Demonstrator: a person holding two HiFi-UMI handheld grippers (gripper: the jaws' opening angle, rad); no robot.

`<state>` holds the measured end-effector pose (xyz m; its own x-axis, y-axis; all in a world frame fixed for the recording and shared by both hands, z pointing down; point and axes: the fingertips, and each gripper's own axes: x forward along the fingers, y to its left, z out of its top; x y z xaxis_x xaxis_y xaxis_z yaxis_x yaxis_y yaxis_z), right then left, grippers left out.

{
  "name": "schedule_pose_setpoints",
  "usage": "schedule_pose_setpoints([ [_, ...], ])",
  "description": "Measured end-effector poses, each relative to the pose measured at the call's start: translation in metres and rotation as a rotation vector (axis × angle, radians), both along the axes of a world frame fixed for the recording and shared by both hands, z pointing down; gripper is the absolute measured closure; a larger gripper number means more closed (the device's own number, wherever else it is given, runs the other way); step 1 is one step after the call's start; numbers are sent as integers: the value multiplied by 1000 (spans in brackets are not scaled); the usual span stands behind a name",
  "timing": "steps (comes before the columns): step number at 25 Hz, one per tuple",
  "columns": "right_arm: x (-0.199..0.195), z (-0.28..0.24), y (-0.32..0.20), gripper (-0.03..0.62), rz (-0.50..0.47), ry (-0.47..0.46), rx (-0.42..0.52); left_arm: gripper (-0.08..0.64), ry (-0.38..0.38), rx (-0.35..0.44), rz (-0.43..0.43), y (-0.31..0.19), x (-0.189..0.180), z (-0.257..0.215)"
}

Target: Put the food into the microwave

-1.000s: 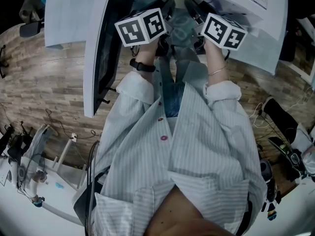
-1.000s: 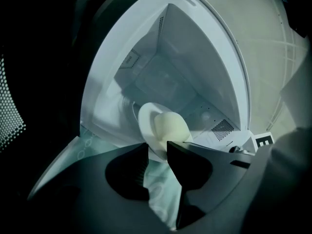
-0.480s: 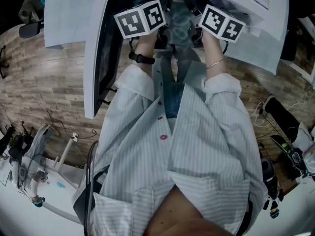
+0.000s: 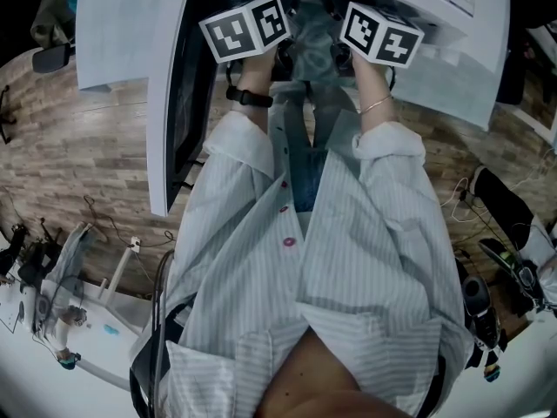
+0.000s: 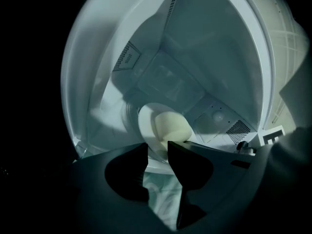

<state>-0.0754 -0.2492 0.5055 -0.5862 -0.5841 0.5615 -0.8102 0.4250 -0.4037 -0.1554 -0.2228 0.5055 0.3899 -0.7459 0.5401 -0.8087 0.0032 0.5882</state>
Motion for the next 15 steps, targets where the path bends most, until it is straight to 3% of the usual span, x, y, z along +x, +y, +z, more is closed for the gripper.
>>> schedule_pose_setpoints([
  [15,-6,-4,-3,382,-17,98,68,425,-129,-10,46,-2,-3,0],
])
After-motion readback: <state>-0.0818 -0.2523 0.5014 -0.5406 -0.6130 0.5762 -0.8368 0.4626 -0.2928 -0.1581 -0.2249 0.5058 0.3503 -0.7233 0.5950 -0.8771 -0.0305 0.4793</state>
